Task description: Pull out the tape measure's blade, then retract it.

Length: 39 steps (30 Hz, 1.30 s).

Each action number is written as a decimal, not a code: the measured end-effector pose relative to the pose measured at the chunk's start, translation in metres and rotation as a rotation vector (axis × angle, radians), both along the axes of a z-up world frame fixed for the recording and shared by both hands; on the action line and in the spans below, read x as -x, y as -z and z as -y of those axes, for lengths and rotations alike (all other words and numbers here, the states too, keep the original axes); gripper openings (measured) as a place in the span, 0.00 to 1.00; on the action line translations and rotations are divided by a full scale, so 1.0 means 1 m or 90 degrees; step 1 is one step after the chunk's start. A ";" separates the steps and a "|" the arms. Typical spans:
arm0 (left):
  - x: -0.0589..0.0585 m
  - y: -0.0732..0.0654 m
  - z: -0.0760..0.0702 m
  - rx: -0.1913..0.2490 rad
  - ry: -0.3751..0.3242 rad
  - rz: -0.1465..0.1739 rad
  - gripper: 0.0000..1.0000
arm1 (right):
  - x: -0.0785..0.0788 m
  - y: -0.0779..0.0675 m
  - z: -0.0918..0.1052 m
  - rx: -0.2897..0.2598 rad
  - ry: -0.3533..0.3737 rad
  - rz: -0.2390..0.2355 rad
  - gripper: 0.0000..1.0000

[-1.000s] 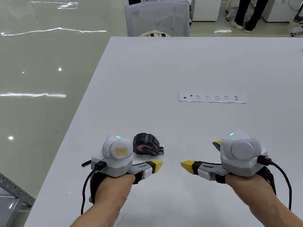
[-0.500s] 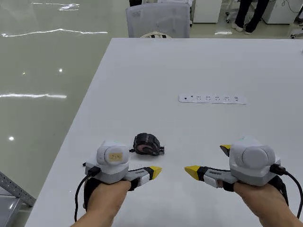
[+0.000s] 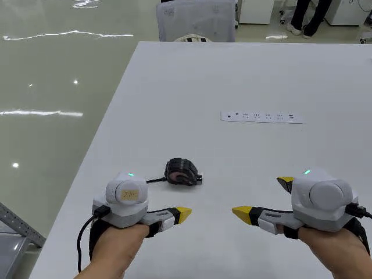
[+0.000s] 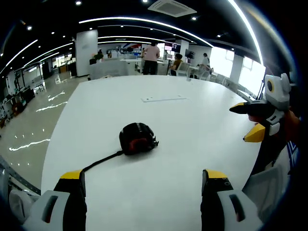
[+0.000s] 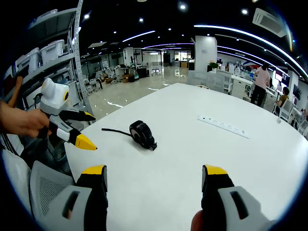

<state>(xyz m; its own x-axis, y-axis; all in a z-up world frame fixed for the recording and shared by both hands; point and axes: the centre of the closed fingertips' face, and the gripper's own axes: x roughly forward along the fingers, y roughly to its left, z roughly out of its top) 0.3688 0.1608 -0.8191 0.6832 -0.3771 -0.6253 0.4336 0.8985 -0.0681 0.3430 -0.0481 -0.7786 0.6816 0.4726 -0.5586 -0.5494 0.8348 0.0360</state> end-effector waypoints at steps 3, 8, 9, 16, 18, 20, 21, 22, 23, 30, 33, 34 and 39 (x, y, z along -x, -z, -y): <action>0.002 0.000 -0.002 -0.002 0.002 -0.002 0.98 | 0.002 -0.001 0.004 0.004 -0.003 0.001 0.83; 0.005 -0.001 -0.005 -0.004 0.009 0.000 0.99 | 0.006 -0.001 0.009 0.008 -0.007 0.001 0.83; 0.005 -0.001 -0.005 -0.004 0.008 0.000 0.99 | 0.007 -0.001 0.010 0.009 -0.007 0.001 0.83; 0.010 -0.003 -0.010 -0.006 0.014 0.002 1.00 | 0.016 0.000 0.019 0.014 -0.009 -0.003 0.83; 0.011 -0.003 -0.011 -0.008 0.017 -0.001 1.00 | 0.020 0.001 0.021 0.017 -0.010 -0.004 0.84; 0.013 -0.004 -0.012 -0.010 0.019 0.000 1.00 | 0.023 0.002 0.024 0.019 -0.010 -0.006 0.84; 0.013 -0.004 -0.013 -0.010 0.019 0.000 1.00 | 0.024 0.003 0.026 0.021 -0.009 -0.008 0.84; 0.014 -0.004 -0.014 -0.011 0.019 0.001 1.00 | 0.026 0.004 0.027 0.022 -0.009 -0.010 0.83; 0.014 -0.005 -0.015 -0.011 0.019 0.001 1.00 | 0.028 0.006 0.028 0.023 -0.009 -0.012 0.83; 0.019 -0.009 -0.020 -0.012 0.019 0.004 1.00 | 0.037 0.008 0.033 0.027 -0.009 -0.019 0.84; 0.020 -0.009 -0.022 -0.012 0.018 0.003 1.00 | 0.039 0.006 0.034 0.028 -0.009 -0.019 0.84; 0.020 -0.009 -0.023 -0.011 0.018 0.003 1.00 | 0.039 0.006 0.034 0.028 -0.009 -0.019 0.84; 0.021 -0.009 -0.026 -0.014 0.017 0.002 1.00 | 0.041 0.004 0.036 0.032 -0.011 -0.018 0.84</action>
